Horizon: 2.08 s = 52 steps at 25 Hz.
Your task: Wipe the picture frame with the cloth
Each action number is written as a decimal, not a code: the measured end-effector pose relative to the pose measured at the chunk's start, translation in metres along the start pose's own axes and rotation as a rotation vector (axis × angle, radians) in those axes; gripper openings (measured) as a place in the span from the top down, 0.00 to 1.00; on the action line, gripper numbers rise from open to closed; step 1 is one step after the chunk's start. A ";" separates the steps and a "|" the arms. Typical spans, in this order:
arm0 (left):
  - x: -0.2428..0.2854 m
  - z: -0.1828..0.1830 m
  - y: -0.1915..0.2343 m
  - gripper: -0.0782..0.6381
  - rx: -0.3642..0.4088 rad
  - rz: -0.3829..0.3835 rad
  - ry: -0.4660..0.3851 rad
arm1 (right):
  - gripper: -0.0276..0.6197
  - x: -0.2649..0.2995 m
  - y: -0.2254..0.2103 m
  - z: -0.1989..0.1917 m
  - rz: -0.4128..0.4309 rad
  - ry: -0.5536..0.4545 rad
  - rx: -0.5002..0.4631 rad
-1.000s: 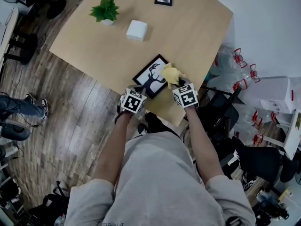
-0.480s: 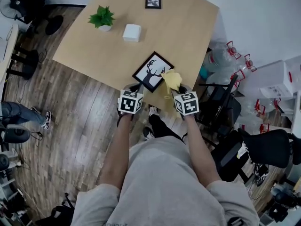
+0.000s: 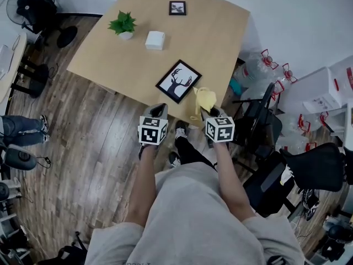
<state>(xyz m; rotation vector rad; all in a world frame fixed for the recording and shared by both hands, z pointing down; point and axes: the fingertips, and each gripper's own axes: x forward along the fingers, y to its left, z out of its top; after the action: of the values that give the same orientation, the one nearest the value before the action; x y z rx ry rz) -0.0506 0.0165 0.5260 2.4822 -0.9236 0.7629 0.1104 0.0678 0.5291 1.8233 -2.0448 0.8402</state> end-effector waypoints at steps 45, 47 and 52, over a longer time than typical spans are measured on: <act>-0.055 -0.012 -0.058 0.82 0.002 0.000 -0.110 | 0.88 -0.076 0.026 -0.015 0.029 -0.122 -0.084; -0.056 -0.012 -0.059 0.82 0.002 -0.002 -0.112 | 0.88 -0.079 0.027 -0.016 0.027 -0.125 -0.086; -0.061 -0.012 -0.063 0.82 -0.001 -0.004 -0.121 | 0.88 -0.085 0.030 -0.016 0.026 -0.129 -0.096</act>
<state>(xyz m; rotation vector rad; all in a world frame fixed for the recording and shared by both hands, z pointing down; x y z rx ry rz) -0.0510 0.0966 0.4885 2.5518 -0.9603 0.6162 0.0929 0.1473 0.4868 1.8460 -2.1514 0.6350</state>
